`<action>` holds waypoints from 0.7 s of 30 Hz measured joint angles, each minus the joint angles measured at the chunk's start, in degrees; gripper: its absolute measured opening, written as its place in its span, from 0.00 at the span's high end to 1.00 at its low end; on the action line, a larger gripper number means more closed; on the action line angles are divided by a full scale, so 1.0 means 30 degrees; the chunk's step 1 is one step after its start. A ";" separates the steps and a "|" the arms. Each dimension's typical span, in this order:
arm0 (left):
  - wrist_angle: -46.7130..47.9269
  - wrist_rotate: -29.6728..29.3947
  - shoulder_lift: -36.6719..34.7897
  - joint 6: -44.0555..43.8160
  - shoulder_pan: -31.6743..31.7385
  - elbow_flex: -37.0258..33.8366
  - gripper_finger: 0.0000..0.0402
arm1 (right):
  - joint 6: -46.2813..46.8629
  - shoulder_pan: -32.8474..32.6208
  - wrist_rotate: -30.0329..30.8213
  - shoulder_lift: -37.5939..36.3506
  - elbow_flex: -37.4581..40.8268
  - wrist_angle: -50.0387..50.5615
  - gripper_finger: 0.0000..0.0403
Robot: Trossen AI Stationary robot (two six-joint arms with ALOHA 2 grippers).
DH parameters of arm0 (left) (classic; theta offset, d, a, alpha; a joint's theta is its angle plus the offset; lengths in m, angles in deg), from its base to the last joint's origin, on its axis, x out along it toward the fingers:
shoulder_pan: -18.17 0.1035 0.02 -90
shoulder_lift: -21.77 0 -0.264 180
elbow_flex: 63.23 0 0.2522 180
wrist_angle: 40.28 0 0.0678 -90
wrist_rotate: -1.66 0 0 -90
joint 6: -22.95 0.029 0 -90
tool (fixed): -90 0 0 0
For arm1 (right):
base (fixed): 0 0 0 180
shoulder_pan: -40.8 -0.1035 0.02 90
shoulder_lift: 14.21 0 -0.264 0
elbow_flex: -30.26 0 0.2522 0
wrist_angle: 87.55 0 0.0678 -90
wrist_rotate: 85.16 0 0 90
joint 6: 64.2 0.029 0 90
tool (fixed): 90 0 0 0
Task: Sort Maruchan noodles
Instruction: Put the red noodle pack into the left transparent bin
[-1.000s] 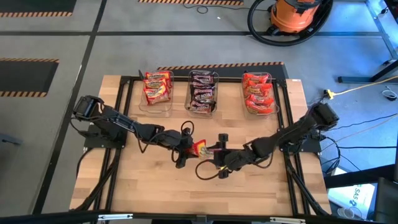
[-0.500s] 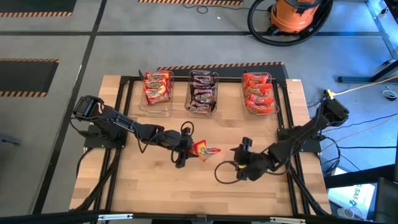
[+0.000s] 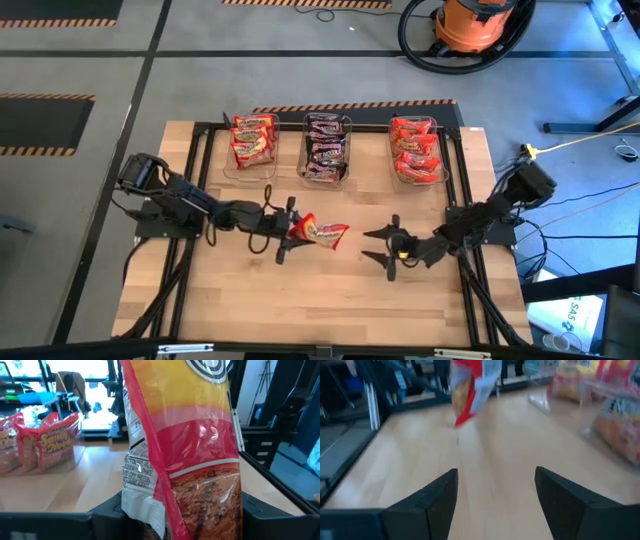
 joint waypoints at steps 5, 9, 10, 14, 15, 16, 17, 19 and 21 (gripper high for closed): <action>-0.0332 0.0051 -0.0006 0.0220 -0.0271 0.0094 0.56 | -0.2346 0.1504 -0.1714 0.1524 -0.1504 -0.1880 0.40; -0.0320 0.0051 -0.0006 0.0655 -0.0516 0.0137 0.56 | -0.3525 0.2806 -0.3920 0.2268 -0.3131 -0.2035 0.40; -0.0328 0.0044 -0.0006 0.0697 -0.0526 0.0137 0.56 | -0.3822 0.3098 -0.4539 0.2383 -0.3503 -0.2034 0.40; -0.0351 -0.0009 -0.0006 0.0759 -0.0513 0.0137 0.56 | -0.4706 0.3964 -0.6483 0.2768 -0.5195 -0.2039 0.40; -0.0379 -0.0007 -0.0023 0.0757 -0.0513 0.0142 0.56 | -0.4857 0.4121 -0.6584 0.2848 -0.5506 -0.1786 0.40; -0.0379 0.0022 -0.0028 0.0764 -0.0522 0.0142 0.56 | -0.4913 0.4299 -0.6798 0.2992 -0.5887 -0.1505 0.40; -0.0388 0.0061 -0.0028 0.0757 -0.0542 0.0137 0.56 | -0.4943 0.4453 -0.7025 0.3089 -0.6174 -0.1267 0.40; -0.0530 0.0087 -0.0028 0.0708 -0.0542 0.0122 0.56 | -0.4943 0.4698 -0.7217 0.3181 -0.6525 -0.1003 0.40; -0.0523 -0.0009 -0.0028 0.0691 -0.0638 0.0122 0.56 | -0.4963 0.4799 -0.7264 0.3445 -0.6801 -0.0975 0.40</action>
